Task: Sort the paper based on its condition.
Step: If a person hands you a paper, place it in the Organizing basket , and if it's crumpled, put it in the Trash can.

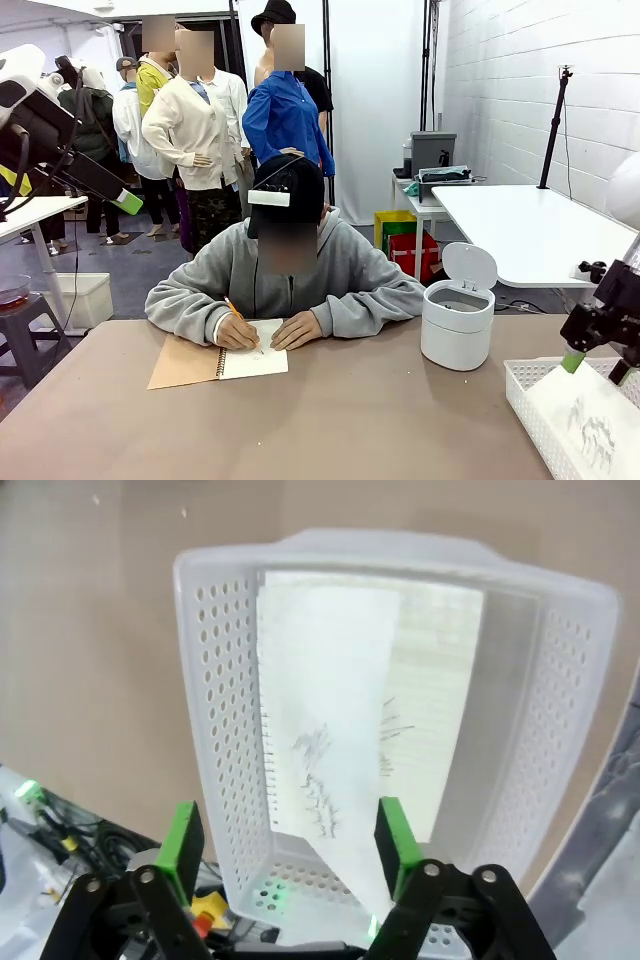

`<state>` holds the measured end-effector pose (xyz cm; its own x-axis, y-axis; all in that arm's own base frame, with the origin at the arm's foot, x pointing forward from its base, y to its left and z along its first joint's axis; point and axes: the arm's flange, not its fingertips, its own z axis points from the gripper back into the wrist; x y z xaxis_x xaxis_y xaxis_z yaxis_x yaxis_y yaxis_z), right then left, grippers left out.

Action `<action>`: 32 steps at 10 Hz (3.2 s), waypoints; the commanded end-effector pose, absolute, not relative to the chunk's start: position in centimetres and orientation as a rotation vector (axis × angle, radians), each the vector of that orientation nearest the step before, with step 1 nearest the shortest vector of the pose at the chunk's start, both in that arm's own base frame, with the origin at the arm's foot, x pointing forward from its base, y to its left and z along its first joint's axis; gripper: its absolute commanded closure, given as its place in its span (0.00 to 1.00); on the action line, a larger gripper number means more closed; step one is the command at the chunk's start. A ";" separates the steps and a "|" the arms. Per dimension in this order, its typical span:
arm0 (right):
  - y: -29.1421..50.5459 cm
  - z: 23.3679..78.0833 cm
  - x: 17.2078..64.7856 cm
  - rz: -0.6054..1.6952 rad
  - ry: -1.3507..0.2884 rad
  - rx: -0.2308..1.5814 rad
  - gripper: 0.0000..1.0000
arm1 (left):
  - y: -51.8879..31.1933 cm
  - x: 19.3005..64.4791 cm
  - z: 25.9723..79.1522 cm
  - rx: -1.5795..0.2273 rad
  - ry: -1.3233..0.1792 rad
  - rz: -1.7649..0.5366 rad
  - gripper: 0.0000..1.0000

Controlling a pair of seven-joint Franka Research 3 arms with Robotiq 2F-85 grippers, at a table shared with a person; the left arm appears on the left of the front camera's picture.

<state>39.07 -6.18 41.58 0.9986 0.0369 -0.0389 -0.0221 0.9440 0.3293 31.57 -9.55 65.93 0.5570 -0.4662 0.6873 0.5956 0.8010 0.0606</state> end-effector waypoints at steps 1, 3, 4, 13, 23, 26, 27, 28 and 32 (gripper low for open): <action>-6.1 44.1 38.1 0.041 0.059 0.263 0.00 | -9.6 31.5 66.0 -0.208 -0.750 -0.618 0.00; -5.5 46.3 37.4 0.089 0.046 0.216 0.00 | -9.6 31.5 66.0 -0.208 -0.750 -0.618 0.00; -5.1 47.2 37.2 0.117 0.033 0.201 0.00 | -9.6 31.5 66.0 -0.208 -0.750 -0.618 0.00; -1.2 51.8 35.1 0.334 -0.061 0.185 0.00 | -9.6 31.5 66.0 -0.208 -0.750 -0.618 0.00; -1.2 51.8 35.1 0.334 -0.061 0.185 0.00 | -9.6 31.5 66.0 -0.208 -0.750 -0.618 0.00; -1.2 51.8 35.1 0.334 -0.061 0.185 0.00 | -9.6 31.5 66.0 -0.208 -0.750 -0.618 0.00; -1.2 51.8 35.1 0.334 -0.061 0.185 0.00 | -9.6 31.5 66.0 -0.208 -0.750 -0.618 0.00; -1.2 51.8 35.1 0.334 -0.061 0.185 0.00 | -9.6 31.5 66.0 -0.208 -0.750 -0.618 0.00; -1.2 51.8 35.1 0.334 -0.061 0.185 0.00 | -9.6 31.5 66.0 -0.208 -0.750 -0.618 0.00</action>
<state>34.96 -1.14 52.00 0.9389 0.3297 0.0986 -0.3425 0.9232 0.1745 31.57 -9.55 65.93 0.5570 -0.4661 0.6874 0.5955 0.8011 0.0607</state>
